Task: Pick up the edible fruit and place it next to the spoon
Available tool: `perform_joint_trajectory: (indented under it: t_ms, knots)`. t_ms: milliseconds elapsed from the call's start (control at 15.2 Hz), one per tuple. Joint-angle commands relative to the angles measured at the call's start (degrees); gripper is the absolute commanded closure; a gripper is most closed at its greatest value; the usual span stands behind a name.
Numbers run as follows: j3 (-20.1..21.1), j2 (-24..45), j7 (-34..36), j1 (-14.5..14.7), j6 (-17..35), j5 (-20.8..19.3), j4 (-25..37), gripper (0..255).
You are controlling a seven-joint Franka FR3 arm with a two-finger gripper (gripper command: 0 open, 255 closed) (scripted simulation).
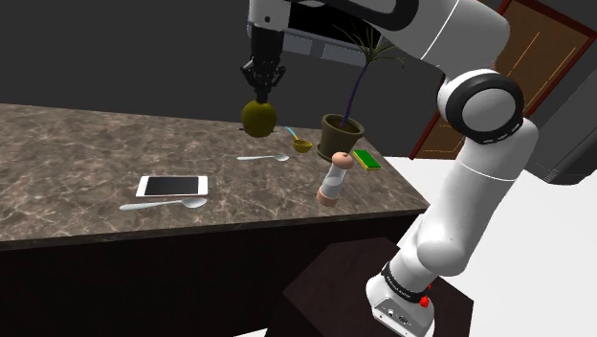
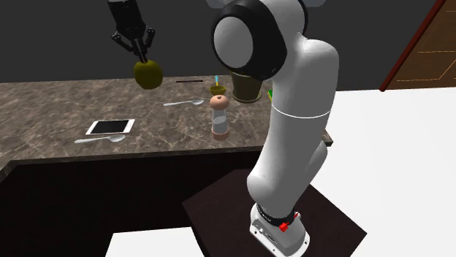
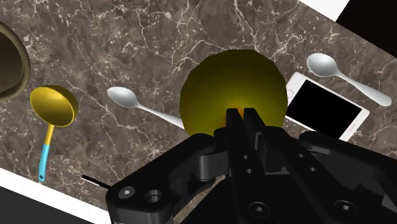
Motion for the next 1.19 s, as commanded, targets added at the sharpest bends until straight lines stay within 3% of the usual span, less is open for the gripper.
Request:
perform_joint_trajectory:
  t_ms: [0, 264, 594, 1122]
  knots:
    - [0.88, 5.70, 2.09, 1.64, -1.96, -1.39, 7.51, 255]
    - [1.59, 19.59, 5.09, 6.59, -9.15, -5.06, 28.25, 255]
    - [1.57, 15.61, 5.06, 5.14, -2.63, -3.91, 17.78, 255]
    - [1.55, 12.29, 4.97, 3.87, 5.48, -3.02, 6.40, 255]
